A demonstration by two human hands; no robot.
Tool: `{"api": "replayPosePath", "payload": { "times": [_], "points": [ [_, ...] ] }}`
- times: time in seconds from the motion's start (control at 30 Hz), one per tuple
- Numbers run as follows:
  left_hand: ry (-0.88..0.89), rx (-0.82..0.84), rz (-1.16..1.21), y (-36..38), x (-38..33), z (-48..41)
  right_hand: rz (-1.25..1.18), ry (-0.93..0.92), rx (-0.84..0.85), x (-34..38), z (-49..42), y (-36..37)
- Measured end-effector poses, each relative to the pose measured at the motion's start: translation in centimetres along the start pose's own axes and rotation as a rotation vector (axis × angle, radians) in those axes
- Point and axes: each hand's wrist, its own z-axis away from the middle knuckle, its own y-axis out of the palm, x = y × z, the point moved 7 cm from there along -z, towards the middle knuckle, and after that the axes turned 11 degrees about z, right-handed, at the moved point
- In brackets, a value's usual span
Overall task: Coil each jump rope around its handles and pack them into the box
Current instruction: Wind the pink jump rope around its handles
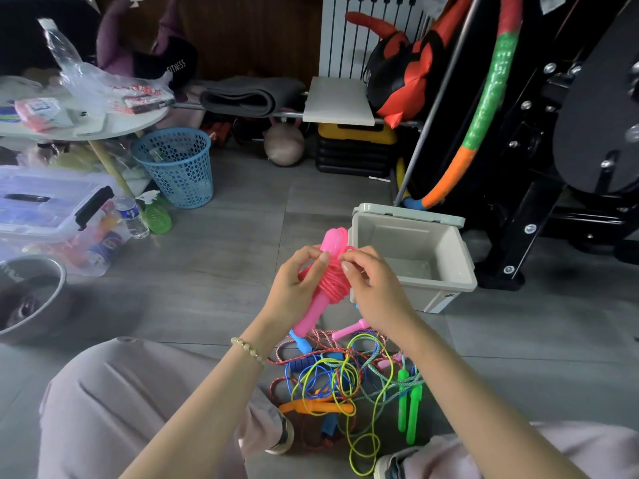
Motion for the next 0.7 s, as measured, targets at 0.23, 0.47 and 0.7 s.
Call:
{"api": "replayPosePath", "payload": {
  "times": [0.23, 0.47, 0.7],
  "points": [
    [-0.437, -0.025, 0.172, 0.2, 2.7, 1.6, -0.267, 0.097, 0.222, -0.1, 0.5, 1.4],
    [-0.485, -0.018, 0.283, 0.4, 3.6, 1.7, -0.272, 0.04, 0.004, -0.8, 0.3, 0.4],
    [-0.377, -0.075, 0.256, 0.6, 2.9, 1.0, 0.038, -0.173, -0.2, 1.0, 1.0, -0.8]
  ]
}}
